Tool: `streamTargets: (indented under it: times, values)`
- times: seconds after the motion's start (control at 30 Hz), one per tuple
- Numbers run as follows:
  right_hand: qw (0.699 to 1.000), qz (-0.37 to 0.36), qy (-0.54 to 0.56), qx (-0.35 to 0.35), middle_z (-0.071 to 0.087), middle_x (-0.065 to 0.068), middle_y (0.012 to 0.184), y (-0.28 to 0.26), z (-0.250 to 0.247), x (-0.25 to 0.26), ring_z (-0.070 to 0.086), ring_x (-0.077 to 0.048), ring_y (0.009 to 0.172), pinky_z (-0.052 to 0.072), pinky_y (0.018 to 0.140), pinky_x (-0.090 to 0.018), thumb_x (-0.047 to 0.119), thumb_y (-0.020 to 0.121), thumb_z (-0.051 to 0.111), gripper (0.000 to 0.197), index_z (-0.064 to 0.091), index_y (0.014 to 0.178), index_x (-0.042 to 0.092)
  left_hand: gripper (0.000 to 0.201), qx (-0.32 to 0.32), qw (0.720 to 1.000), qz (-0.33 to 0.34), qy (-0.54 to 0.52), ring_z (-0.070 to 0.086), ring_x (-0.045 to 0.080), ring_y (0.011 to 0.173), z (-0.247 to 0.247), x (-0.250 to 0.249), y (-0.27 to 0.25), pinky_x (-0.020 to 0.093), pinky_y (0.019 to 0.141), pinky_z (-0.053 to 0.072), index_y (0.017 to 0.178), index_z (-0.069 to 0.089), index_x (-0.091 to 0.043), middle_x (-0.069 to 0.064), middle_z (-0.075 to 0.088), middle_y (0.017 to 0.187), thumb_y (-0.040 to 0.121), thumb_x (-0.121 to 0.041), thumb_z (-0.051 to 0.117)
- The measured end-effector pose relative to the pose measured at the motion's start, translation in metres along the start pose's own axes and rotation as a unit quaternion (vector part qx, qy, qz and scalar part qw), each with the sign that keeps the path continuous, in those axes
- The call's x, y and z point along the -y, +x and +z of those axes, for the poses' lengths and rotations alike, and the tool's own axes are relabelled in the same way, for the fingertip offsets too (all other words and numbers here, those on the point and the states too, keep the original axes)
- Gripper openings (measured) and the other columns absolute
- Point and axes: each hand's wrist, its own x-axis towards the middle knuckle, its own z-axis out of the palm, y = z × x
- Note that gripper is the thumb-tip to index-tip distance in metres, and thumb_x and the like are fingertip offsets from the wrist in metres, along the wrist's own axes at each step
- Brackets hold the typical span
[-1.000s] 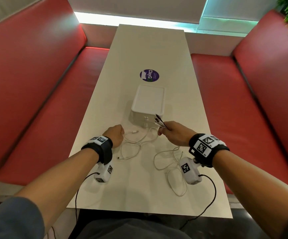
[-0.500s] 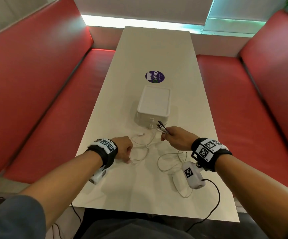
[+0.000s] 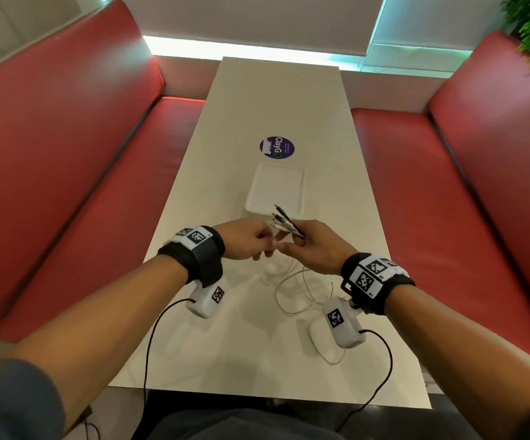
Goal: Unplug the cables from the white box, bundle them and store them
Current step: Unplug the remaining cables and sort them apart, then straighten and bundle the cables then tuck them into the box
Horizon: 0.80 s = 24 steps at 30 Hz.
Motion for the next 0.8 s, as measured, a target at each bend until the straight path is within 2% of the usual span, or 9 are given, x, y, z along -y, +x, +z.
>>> streamTargets:
  times: [0.07, 0.17, 0.23, 0.37, 0.47, 0.53, 0.57, 0.67, 0.8]
  values:
    - [1.0, 0.01, -0.014, -0.001, 0.045, 0.018, 0.048, 0.002, -0.003, -0.005, 0.04, -0.003, 0.046, 0.033, 0.053, -0.018, 0.029, 0.09, 0.069, 0.016, 0.066, 0.107, 0.027, 0.029, -0.017, 0.998, 0.0, -0.063, 0.062, 0.009, 0.072, -0.003, 0.005, 0.0, 0.027, 0.074, 0.046, 0.088, 0.068, -0.021, -0.006, 0.071, 0.083, 0.101, -0.036, 0.047]
    - [0.999, 0.013, -0.032, 0.011, 0.055, 0.025, 0.057, 0.004, 0.0, -0.007, 0.049, 0.001, 0.053, 0.037, 0.058, -0.018, 0.03, 0.091, 0.069, 0.009, 0.066, 0.098, 0.025, 0.026, -0.037, 0.992, 0.017, -0.121, 0.061, 0.008, 0.071, -0.001, 0.007, 0.0, 0.024, 0.069, 0.045, 0.097, 0.067, -0.013, -0.007, 0.071, 0.085, 0.104, -0.025, 0.044]
    - [0.999, -0.002, -0.034, 0.004, 0.059, 0.022, 0.064, 0.004, 0.001, -0.005, 0.052, 0.002, 0.057, 0.038, 0.06, -0.015, 0.029, 0.096, 0.063, 0.006, 0.064, 0.089, 0.029, 0.026, -0.07, 0.983, 0.026, -0.169, 0.062, 0.008, 0.073, 0.003, 0.007, 0.002, 0.029, 0.07, 0.046, 0.094, 0.068, -0.013, -0.006, 0.072, 0.084, 0.102, -0.023, 0.045]
    - [0.999, 0.021, -0.038, -0.033, 0.053, 0.012, 0.058, 0.007, -0.004, -0.004, 0.046, -0.003, 0.05, 0.035, 0.054, -0.021, 0.023, 0.1, 0.049, 0.025, 0.061, 0.079, 0.025, 0.029, -0.096, 0.942, 0.0, -0.322, 0.068, 0.02, 0.1, 0.009, 0.008, 0.006, 0.036, 0.079, 0.044, 0.102, 0.068, -0.015, -0.001, 0.074, 0.1, 0.083, -0.032, 0.055]
    - [0.998, 0.025, 0.001, -0.06, 0.058, 0.009, 0.061, 0.01, -0.007, -0.006, 0.049, -0.002, 0.05, 0.04, 0.055, -0.021, 0.03, 0.101, 0.048, 0.029, 0.063, 0.076, 0.024, 0.042, -0.015, 0.958, 0.023, -0.284, 0.064, 0.015, 0.113, 0.021, -0.001, 0.01, 0.035, 0.09, 0.045, 0.115, 0.069, -0.021, -0.007, 0.073, 0.112, 0.076, -0.028, 0.055]
    - [0.995, 0.037, 0.024, -0.086, 0.053, 0.01, 0.059, 0.011, -0.01, -0.007, 0.049, -0.001, 0.05, 0.04, 0.056, -0.02, 0.034, 0.102, 0.047, 0.031, 0.062, 0.077, 0.025, 0.03, 0.027, 0.977, 0.029, -0.21, 0.063, 0.011, 0.112, 0.032, -0.009, 0.014, 0.034, 0.098, 0.045, 0.108, 0.071, -0.026, -0.011, 0.074, 0.107, 0.083, -0.036, 0.06]
    - [0.994, 0.038, 0.027, -0.096, 0.051, 0.01, 0.06, 0.012, -0.013, -0.008, 0.047, -0.003, 0.051, 0.04, 0.057, -0.024, 0.036, 0.103, 0.046, 0.032, 0.062, 0.079, 0.022, 0.022, 0.023, 0.984, 0.037, -0.171, 0.064, 0.009, 0.104, 0.037, -0.011, 0.017, 0.032, 0.097, 0.046, 0.101, 0.071, -0.025, -0.011, 0.074, 0.099, 0.09, -0.037, 0.057]
    - [0.993, 0.023, 0.03, -0.114, 0.052, 0.011, 0.067, 0.011, -0.02, -0.012, 0.046, -0.01, 0.058, 0.04, 0.06, -0.031, 0.037, 0.105, 0.04, 0.035, 0.058, 0.082, 0.017, 0.03, -0.031, 0.992, 0.032, -0.12, 0.063, 0.016, 0.086, 0.041, -0.008, 0.02, 0.029, 0.086, 0.047, 0.091, 0.067, -0.016, -0.002, 0.067, 0.085, 0.103, -0.029, 0.043]
    - [0.982, 0.055, 0.095, -0.151, 0.045, 0.013, 0.062, 0.012, -0.039, -0.016, 0.04, -0.008, 0.053, 0.034, 0.055, -0.029, 0.04, 0.105, 0.041, 0.034, 0.052, 0.079, 0.022, 0.028, -0.021, 0.999, -0.042, 0.001, 0.054, 0.026, 0.103, 0.049, 0.024, 0.015, 0.034, 0.093, 0.04, 0.095, 0.064, -0.016, 0.001, 0.06, 0.105, 0.103, -0.024, 0.038]
